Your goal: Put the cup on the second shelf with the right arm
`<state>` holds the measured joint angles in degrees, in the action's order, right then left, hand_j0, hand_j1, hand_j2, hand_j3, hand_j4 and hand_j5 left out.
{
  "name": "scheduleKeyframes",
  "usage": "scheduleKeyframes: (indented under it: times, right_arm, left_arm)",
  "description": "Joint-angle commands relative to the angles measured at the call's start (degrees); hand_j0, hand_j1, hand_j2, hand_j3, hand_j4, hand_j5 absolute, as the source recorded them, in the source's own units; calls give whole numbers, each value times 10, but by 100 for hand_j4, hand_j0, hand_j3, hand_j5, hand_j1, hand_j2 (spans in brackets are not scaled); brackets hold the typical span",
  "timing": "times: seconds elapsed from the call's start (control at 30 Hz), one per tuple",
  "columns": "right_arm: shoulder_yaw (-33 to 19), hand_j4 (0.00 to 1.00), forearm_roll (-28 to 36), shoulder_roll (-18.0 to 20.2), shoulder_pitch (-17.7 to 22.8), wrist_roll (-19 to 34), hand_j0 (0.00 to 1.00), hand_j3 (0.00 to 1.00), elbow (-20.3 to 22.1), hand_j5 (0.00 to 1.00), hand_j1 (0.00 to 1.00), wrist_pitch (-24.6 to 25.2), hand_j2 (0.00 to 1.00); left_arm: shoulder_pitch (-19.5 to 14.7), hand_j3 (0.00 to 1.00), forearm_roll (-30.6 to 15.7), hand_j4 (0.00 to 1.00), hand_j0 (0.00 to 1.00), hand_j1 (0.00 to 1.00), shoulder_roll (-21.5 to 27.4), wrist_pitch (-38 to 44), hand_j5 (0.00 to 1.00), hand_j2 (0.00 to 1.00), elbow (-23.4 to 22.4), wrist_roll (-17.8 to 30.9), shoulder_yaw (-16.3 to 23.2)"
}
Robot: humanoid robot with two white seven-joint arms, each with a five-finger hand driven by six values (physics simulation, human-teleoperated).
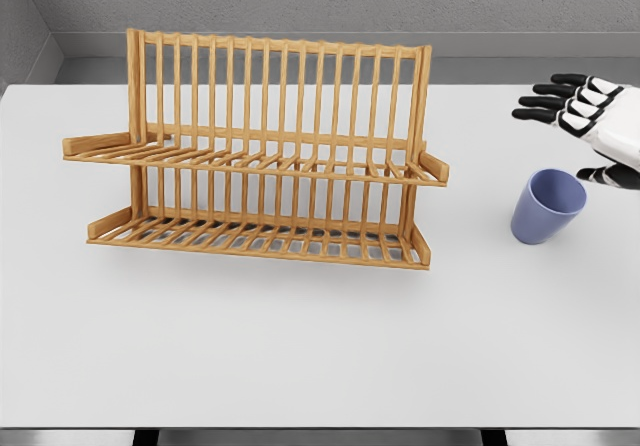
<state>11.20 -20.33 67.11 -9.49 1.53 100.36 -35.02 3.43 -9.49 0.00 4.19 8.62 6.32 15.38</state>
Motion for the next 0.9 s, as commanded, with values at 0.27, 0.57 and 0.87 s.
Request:
scheduleKeyframes:
  times: [0.27, 0.57, 0.87]
  right_arm:
    - [-35, 100, 62, 42, 20, 151, 100, 100, -2, 100, 100, 0, 100]
    - [-33, 100, 63, 13, 0, 305, 100, 100, -25, 100, 100, 0, 100]
    - [116, 100, 61, -39, -149, 335, 100, 100, -106, 100, 100, 0, 100]
  left_arm:
    - [0, 100, 0, 100, 100, 100, 0, 0, 100, 100, 0, 0, 0]
    - [0, 100, 0, 100, 100, 100, 0, -1, 100, 100, 0, 0, 0]
    - [0, 100, 0, 100, 100, 100, 0, -1, 100, 100, 0, 0, 0]
